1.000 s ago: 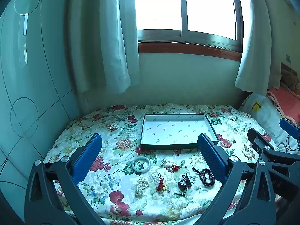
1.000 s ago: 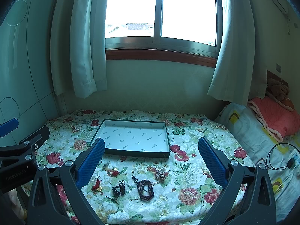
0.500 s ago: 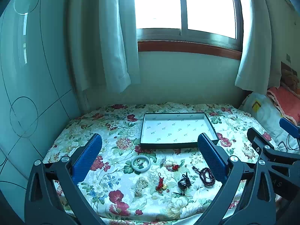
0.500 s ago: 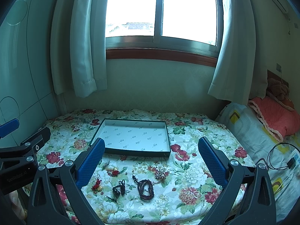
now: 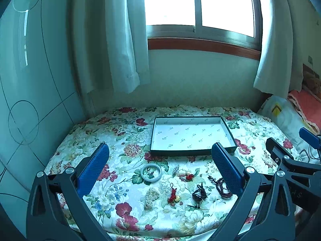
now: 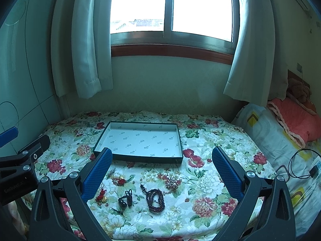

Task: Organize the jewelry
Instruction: 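Close the right tool on the pearl brooch while the left tool approaches the white bangle, then grasp the white jade bangle with the left tool while the right tool holds the brooch, then lift and carry the bangle and brooch over the green box with both tools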

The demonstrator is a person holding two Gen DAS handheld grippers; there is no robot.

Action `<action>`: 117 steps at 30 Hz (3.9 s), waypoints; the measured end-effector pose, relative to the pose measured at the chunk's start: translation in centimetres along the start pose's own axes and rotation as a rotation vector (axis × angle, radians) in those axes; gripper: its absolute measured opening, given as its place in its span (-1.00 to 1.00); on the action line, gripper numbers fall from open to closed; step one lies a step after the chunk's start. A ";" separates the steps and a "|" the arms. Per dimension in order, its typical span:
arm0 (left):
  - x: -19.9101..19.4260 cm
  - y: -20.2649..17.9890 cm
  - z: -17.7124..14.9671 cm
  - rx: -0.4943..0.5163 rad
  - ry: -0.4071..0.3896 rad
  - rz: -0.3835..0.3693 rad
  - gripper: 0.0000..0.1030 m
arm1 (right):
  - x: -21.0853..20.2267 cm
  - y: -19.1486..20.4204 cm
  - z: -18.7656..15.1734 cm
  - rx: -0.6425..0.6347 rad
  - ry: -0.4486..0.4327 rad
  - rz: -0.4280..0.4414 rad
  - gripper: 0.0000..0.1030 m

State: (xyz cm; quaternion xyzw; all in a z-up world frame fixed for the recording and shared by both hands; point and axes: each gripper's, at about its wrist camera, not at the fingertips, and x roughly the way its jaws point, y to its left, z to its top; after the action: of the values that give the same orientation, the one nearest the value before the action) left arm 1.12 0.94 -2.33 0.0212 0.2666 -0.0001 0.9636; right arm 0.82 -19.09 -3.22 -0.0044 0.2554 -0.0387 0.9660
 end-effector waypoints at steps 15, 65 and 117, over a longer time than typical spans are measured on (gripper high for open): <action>13.2 2.4 -5.6 -0.059 0.293 -0.016 0.96 | 13.6 -4.1 -7.3 0.115 0.304 0.059 0.93; 23.9 5.6 -9.7 -0.155 0.498 0.017 0.96 | 23.9 -4.5 -10.9 0.143 0.469 0.096 -0.50; 25.1 3.2 -9.1 -0.069 0.464 -0.031 0.36 | 22.5 -4.5 -9.8 0.163 0.421 0.124 -0.50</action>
State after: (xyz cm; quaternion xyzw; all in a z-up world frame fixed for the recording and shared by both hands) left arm 18.00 4.81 -22.92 -0.0161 0.4810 -0.0007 0.8766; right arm 15.16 -25.25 -22.67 0.0977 0.4472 0.0000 0.8891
